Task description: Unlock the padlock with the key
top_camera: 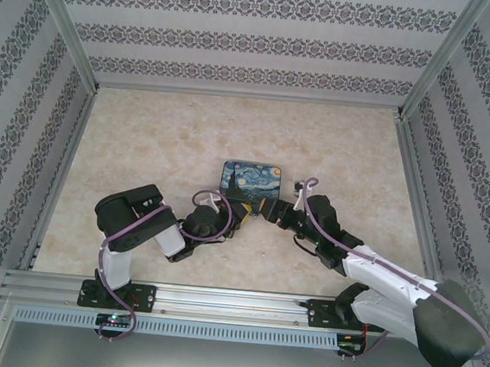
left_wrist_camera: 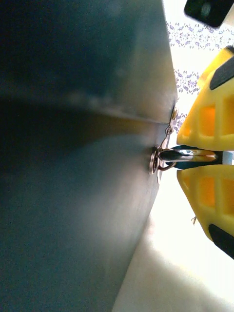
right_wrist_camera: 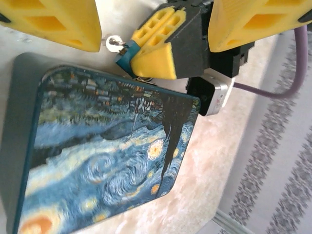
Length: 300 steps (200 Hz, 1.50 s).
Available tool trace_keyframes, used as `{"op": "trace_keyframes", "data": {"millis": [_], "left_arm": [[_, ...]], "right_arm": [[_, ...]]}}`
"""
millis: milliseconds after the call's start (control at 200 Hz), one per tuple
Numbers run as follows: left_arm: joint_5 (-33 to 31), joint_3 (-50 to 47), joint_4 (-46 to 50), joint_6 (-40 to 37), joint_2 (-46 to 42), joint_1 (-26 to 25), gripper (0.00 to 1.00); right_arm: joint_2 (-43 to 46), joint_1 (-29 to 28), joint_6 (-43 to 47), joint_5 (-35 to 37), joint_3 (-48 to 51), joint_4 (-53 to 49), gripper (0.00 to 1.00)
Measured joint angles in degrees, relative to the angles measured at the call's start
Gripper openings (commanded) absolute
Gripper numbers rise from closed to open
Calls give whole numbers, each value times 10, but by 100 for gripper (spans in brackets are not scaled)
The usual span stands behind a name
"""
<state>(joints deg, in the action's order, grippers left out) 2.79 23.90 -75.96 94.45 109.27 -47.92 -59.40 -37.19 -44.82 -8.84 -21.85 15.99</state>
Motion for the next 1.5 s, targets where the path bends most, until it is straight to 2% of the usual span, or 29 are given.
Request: {"op": "trace_keyframes", "data": {"millis": [275,555,794,1304,1409,1499], "left_arm": [[6,0,0,-2,4,0,0],[16,0,0,-2,4,0,0],[18,0,0,-2,4,0,0],[26,2,0,-2,4,0,0],[29,3,0,-2,4,0,0],[30,5,0,-2,4,0,0]], "right_arm": [[-22,-80,158,121,-24,-157,56],[-94,-138,247,187,-64,-186,50],[-148,-152,286,206,-85,-185,48],[-213,-152,309,215,-130,-172,45],[-232,-152,316,215,-139,-167,40],[-246,-152,318,216,-146,-166,27]]}}
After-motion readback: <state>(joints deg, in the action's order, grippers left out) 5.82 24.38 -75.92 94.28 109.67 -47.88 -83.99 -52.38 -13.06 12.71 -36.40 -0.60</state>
